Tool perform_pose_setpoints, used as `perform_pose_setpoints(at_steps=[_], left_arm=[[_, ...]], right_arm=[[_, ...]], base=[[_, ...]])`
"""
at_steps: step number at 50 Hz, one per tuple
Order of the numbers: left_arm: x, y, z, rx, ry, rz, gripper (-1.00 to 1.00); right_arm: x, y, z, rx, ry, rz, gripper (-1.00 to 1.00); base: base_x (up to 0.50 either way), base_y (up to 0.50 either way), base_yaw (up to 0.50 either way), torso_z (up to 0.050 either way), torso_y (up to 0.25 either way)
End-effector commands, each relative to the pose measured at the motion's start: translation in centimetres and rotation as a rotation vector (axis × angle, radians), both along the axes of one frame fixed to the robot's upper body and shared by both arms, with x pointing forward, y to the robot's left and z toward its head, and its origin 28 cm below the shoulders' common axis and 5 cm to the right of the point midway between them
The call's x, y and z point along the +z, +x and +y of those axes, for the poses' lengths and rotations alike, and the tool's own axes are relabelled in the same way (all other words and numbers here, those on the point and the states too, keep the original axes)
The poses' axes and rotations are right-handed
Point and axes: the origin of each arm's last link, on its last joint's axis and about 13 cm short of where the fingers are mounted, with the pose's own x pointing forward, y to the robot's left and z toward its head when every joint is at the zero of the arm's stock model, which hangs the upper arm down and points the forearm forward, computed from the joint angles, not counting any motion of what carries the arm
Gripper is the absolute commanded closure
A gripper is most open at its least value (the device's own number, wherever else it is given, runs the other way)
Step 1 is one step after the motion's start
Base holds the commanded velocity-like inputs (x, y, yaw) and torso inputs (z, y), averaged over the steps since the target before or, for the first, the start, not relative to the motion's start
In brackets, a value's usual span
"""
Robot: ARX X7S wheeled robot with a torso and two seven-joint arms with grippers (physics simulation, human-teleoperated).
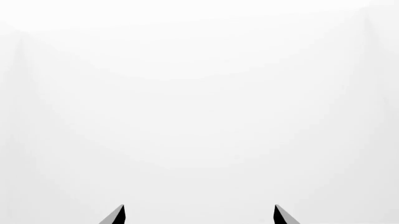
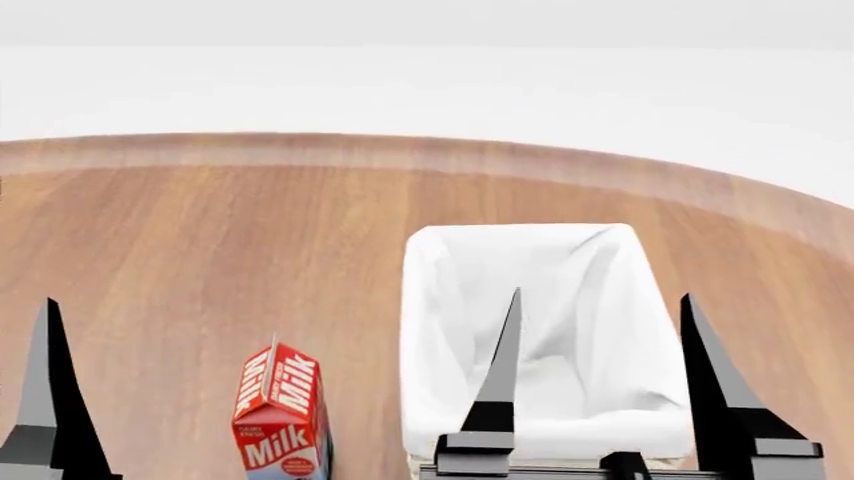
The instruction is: Pick up the alphabet soup and the tomato sauce, and put them in the basket.
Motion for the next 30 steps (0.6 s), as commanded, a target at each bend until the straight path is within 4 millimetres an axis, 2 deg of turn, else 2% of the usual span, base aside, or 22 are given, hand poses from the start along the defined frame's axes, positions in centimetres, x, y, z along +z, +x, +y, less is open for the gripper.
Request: perform_pose_setpoints(at_steps=[1,8,13,18,23,30], left_arm=[[-0.1,0.0,0.0,-0.001,0.001,0.001,-1.00],[-0.1,0.0,0.0,0.000,0.002,0.002,-1.00],[-0.1,0.1,-0.1,-0.003,0.005,0.003,-1.00],[-0.1,0.2,-0.2,0.000,0.007,0.003,-1.00],[0.0,0.1,-0.1,0.006,0.007,0.002,-1.00],[0.0,0.2,-0.1,0.007,0.010,0.001,-1.00]], right_arm=[[0.0,0.0,0.1,-0.001,-0.001,0.010,-1.00],[0.5,0.0,0.1,-0.002,-0.002,0.001,-1.00],[2.1,0.0,-0.1,-0.006,-0.011,0.002,-1.00],[4.1,0.4,-0.5,0.056,0.018,0.092,-1.00],[8.3,1.3,-0.7,0.098,0.028,0.171,-1.00],[10.9,1.8,-0.9,0.211,0.050,0.411,-1.00]], base=[[0.15,0.00,0.00,0.000,0.000],[0.00,0.00,0.00,0.000,0.000],[0.00,0.00,0.00,0.000,0.000],[0.00,0.00,0.00,0.000,0.000],[0.00,0.00,0.00,0.000,0.000],[0.00,0.00,0.00,0.000,0.000]])
